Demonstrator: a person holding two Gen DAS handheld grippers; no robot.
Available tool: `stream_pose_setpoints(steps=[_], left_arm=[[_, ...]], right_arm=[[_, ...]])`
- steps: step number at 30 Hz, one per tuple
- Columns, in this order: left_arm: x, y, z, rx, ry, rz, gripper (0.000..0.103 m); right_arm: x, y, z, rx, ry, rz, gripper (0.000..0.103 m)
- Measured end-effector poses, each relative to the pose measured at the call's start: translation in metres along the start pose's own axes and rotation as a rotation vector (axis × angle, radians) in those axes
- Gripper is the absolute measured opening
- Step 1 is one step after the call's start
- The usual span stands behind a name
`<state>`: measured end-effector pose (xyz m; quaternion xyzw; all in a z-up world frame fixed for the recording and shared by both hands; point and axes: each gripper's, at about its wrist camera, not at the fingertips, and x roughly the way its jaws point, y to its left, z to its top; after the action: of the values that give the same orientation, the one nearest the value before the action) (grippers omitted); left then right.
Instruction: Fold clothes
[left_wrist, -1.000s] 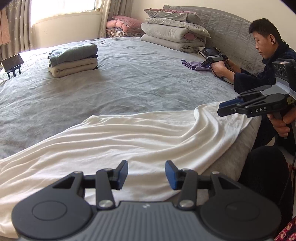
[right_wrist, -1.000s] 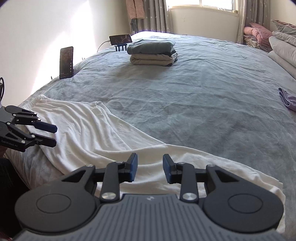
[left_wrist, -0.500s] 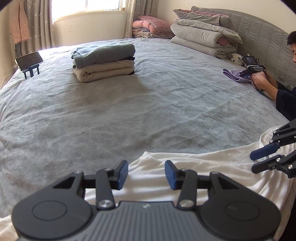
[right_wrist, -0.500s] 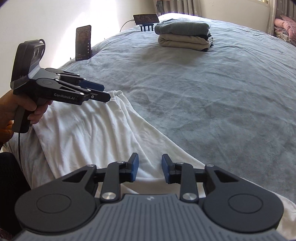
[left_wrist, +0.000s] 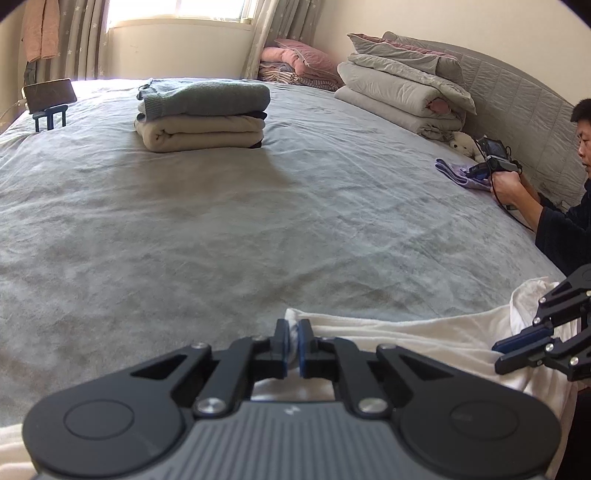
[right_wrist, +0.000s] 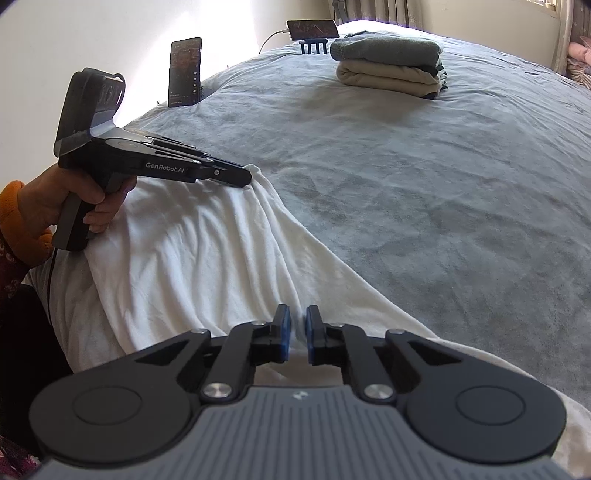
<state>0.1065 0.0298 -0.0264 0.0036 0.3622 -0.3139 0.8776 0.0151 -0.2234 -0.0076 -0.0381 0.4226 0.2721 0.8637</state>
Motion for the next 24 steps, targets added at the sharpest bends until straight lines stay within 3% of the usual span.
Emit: stream_pose_setpoints(steps=[4, 11, 14, 19, 24], left_arm=[[-0.002, 0.004, 0.0, -0.038, -0.018, -0.008, 0.004], [-0.012, 0.011, 0.006, -0.117, -0.095, -0.01, 0.004], [-0.007, 0.012, 0.007, -0.123, -0.103, 0.025, 0.004], [0.014, 0.012, 0.001, -0.09, -0.053, 0.075, 0.004], [0.011, 0.023, -0.001, -0.15, -0.057, 0.046, 0.008]], right_arm=[[-0.008, 0.003, 0.003, -0.012, -0.041, -0.023, 0.0], [-0.025, -0.002, 0.017, -0.009, -0.154, -0.163, 0.0], [-0.015, -0.001, 0.021, -0.022, -0.154, -0.198, 0.0], [0.021, -0.003, 0.011, -0.043, -0.096, -0.272, 0.0], [0.024, -0.01, 0.004, 0.019, -0.119, -0.266, 0.005]])
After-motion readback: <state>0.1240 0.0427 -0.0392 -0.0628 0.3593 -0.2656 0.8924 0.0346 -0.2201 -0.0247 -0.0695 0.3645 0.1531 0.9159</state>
